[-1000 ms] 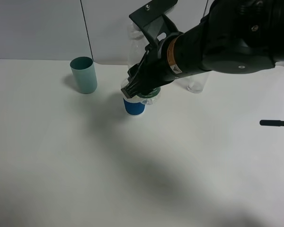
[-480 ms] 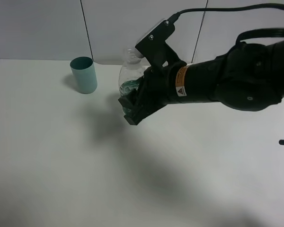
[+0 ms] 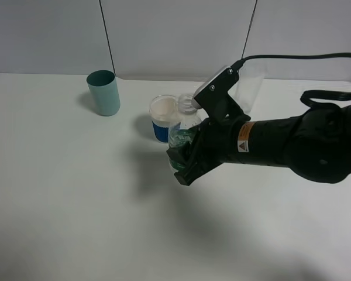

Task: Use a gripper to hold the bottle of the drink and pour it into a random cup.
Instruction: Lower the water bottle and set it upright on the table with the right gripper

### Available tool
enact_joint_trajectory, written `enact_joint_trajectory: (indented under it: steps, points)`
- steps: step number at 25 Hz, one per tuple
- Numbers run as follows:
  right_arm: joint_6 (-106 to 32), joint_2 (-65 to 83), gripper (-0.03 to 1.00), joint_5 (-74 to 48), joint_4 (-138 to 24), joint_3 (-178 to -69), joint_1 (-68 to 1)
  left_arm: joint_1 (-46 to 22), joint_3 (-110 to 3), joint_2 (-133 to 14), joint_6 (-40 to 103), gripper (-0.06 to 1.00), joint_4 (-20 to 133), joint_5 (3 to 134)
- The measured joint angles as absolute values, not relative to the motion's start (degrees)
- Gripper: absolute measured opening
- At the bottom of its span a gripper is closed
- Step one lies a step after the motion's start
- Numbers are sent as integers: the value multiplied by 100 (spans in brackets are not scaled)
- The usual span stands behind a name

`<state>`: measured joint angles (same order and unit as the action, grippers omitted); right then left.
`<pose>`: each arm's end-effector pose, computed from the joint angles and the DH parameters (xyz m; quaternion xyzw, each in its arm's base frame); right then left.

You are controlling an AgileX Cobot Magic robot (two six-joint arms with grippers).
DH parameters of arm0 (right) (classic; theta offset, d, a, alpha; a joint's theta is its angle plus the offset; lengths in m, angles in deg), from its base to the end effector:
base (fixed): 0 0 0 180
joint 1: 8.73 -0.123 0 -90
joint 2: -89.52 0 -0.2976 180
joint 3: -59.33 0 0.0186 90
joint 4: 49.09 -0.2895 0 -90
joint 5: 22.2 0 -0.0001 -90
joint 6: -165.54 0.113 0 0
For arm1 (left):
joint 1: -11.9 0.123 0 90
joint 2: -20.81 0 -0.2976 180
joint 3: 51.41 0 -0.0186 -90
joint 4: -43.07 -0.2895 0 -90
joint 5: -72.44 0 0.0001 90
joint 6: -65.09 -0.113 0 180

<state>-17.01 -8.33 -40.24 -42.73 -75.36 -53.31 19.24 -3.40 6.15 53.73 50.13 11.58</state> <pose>0.2261 0.2283 0.1321 -0.4044 0.7904 0.1565 0.4328 0.0556 -0.0051 0.2859 0.0299 0.8788 0.0160 0.4759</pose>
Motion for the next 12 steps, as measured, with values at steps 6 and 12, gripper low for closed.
enact_joint_trajectory:
  steps: [6,12]
  points:
    - [-1826,-833,58,-4513,-4834,-7112,-5292,1924,-340,615,5373,99,5013,1158]
    - [-2273,-831,58,-4831,-5758,-6849,-5268,1924,-340,615,5373,99,5013,1158]
